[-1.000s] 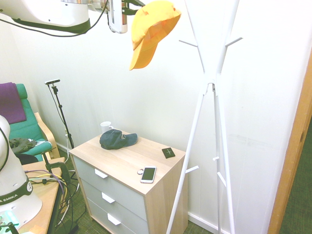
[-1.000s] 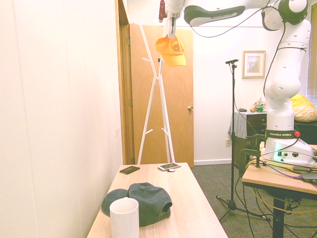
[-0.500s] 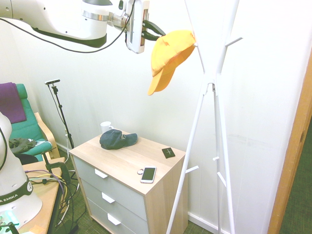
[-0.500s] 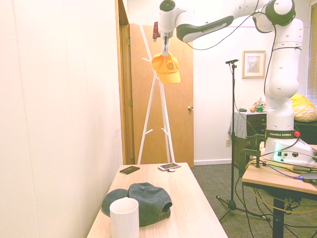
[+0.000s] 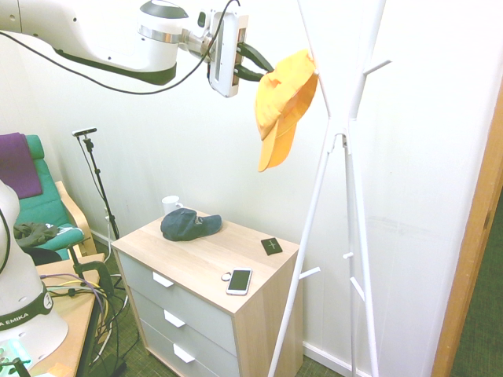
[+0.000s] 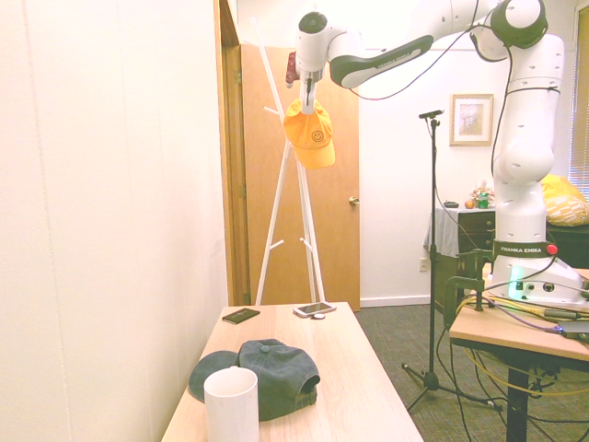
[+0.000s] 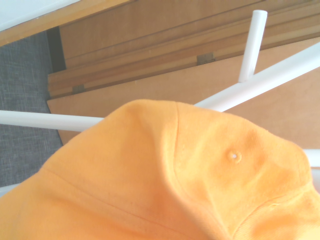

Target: Hang the cap

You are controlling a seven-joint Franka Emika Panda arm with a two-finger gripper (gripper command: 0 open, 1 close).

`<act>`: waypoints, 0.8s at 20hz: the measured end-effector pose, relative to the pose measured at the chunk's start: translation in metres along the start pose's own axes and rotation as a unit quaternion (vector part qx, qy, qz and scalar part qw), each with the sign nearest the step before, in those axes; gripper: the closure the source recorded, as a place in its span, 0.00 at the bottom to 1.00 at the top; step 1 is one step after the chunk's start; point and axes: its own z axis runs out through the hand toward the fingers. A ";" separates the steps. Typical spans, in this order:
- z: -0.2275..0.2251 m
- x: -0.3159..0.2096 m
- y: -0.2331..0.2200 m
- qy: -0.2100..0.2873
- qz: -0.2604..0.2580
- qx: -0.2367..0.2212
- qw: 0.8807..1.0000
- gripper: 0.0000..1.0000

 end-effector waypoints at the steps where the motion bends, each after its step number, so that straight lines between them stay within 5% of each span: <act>1: -0.001 -0.001 0.000 0.001 0.000 0.001 1.000 0.00; 16: -0.009 -0.016 0.002 -0.001 0.011 0.012 1.000 0.00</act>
